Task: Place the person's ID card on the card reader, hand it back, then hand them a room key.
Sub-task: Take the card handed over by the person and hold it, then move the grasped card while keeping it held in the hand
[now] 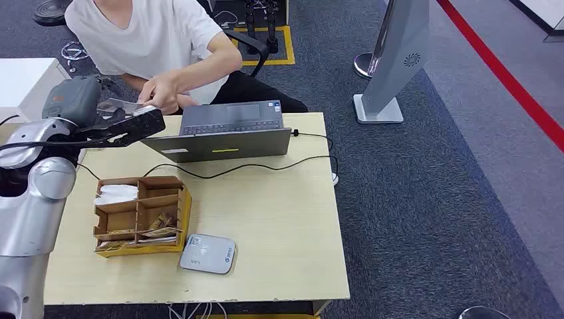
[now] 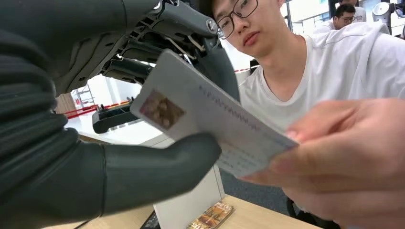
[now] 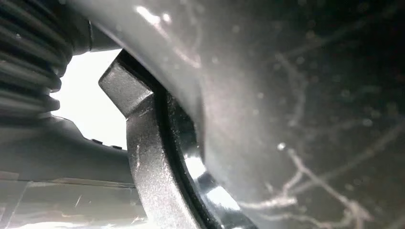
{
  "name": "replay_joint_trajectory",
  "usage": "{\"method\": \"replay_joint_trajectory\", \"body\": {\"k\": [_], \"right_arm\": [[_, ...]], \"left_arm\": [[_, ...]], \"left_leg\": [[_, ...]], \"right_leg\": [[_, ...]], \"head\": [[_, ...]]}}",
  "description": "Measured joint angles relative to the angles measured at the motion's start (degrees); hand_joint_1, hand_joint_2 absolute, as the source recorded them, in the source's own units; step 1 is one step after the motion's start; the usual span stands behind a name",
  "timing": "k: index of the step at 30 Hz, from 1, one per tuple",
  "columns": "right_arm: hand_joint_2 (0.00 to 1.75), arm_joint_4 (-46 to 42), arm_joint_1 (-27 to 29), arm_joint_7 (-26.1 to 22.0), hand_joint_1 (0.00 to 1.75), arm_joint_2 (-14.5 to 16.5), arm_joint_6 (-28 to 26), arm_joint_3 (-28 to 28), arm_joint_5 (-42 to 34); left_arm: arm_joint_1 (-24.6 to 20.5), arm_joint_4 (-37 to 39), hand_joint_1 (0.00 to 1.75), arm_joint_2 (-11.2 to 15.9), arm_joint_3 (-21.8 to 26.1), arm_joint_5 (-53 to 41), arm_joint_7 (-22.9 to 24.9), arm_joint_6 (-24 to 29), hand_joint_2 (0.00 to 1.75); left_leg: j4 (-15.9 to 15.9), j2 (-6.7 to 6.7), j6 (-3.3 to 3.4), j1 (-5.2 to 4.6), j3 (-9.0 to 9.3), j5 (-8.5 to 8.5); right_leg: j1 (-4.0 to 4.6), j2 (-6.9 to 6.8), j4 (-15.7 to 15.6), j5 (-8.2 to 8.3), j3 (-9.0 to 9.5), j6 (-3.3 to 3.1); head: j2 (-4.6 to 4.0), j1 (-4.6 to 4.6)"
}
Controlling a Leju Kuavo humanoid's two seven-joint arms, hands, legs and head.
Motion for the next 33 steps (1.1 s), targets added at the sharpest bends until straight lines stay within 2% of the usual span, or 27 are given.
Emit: {"method": "replay_joint_trajectory", "body": {"k": [10, 16, 20, 23, 26, 29, 33], "right_arm": [[1.75, -0.03, 0.00, -0.01, 0.00, 0.00, 0.00, 0.00, 0.18], [1.75, -0.08, 0.02, 0.10, 0.00, 0.01, -0.20, 0.00, 0.18], [1.75, -0.09, 0.07, 0.31, 0.00, 0.05, -0.83, 0.00, 0.07], [1.75, -0.09, 0.19, 0.49, 0.00, 0.22, -1.26, 0.00, -0.01], [1.75, -0.09, 0.34, 0.81, 0.00, 0.43, -1.54, 0.00, -0.01], [1.75, -0.09, 0.41, 0.96, 0.00, 0.50, -1.75, 0.00, -0.02], [1.75, -0.09, 0.42, 1.05, 0.00, 0.51, -1.80, 0.00, -0.02]], "left_arm": [[0.03, 0.04, 1.75, 0.03, -0.02, 0.98, -1.06, -0.40, 1.75], [2.19, -1.60, 1.75, -0.01, -0.02, 1.48, -2.66, 3.19, 1.75], [6.85, -7.21, 1.75, -0.04, -0.02, 0.66, -4.51, 8.19, 1.75], [12.70, -13.84, 1.75, -0.21, -0.05, -0.99, -7.08, 14.52, 1.75], [19.00, -20.07, 1.75, -0.31, -0.34, -2.76, -8.93, 18.58, 1.75], [22.91, -24.09, 1.75, -0.29, -0.72, -3.31, -9.48, 19.58, 1.75], [25.62, -27.02, 1.75, -0.28, -0.89, -3.82, -10.85, 20.30, 1.75]], "left_leg": [[0.00, 0.00, 0.00, 0.00, 0.00, 0.00], [0.00, 0.01, 0.00, 0.00, 0.01, 0.00], [-0.01, 0.02, 0.00, 0.00, 0.00, -0.02], [-0.01, 0.03, -0.01, 0.00, 0.00, -0.07], [-0.01, 0.03, -0.02, 0.01, 0.00, -0.11], [-0.01, 0.01, -0.03, 0.02, 0.00, -0.12], [-0.02, 0.02, -0.03, 0.02, 0.05, -0.11]], "right_leg": [[0.00, 0.00, 0.00, 0.00, 0.01, 0.00], [0.00, 0.03, 0.00, 0.00, 0.01, 0.00], [0.00, 0.04, 0.00, -0.01, 0.01, 0.00], [0.00, 0.07, -0.02, -0.04, 0.01, 0.00], [0.00, 0.08, -0.04, -0.07, -0.01, 0.02], [0.01, 0.06, -0.04, -0.10, 0.00, 0.04], [0.01, 0.07, -0.03, -0.09, 0.06, 0.04]], "head": [[0.00, 0.01], [0.00, 0.01], [0.00, 0.01], [0.00, 0.02], [0.00, 0.01], [0.00, 0.00], [0.00, -0.01]]}}
